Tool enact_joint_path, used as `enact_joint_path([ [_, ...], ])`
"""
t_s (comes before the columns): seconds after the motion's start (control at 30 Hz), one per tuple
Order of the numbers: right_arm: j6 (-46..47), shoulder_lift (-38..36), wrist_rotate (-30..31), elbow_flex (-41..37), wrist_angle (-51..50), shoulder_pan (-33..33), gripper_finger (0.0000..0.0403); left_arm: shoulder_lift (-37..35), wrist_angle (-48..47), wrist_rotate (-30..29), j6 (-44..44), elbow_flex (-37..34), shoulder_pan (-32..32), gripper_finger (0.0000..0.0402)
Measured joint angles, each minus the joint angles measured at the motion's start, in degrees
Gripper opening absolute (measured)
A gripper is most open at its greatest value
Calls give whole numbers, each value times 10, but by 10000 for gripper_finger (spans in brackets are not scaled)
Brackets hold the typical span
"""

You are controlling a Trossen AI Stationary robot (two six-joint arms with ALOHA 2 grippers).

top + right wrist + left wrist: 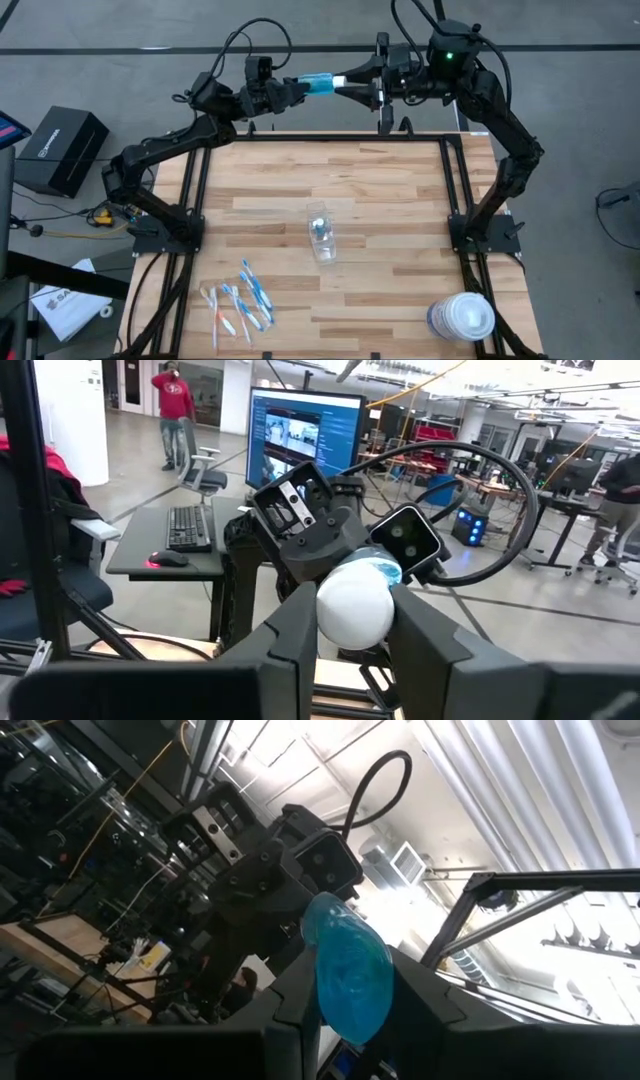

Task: Pick & Place toothbrushing station
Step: Put the blue mouthwash bottle into the transparent organizer

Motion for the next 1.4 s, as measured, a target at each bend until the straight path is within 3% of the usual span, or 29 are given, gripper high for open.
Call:
enact_joint_path([
  [0.27, -8, 0, -7, 0, 0, 0, 108, 0, 0, 5, 0, 0, 0, 73],
  [0.4, -18, 0, -6, 0, 2, 0, 85, 0, 1, 3, 0, 0, 0, 73],
  [0.8, -28, 0, -3, 0, 11, 0, 84, 0, 2, 3, 1, 0, 0, 75],
  [1.13, -28, -2, 0, 0, 31, 0, 84, 0, 4, 11, 14, 0, 3, 137],
  [1.4, -14, -14, 1, 0, 25, -19, 84, -3, 15, 22, 21, 0, 47, 163],
])
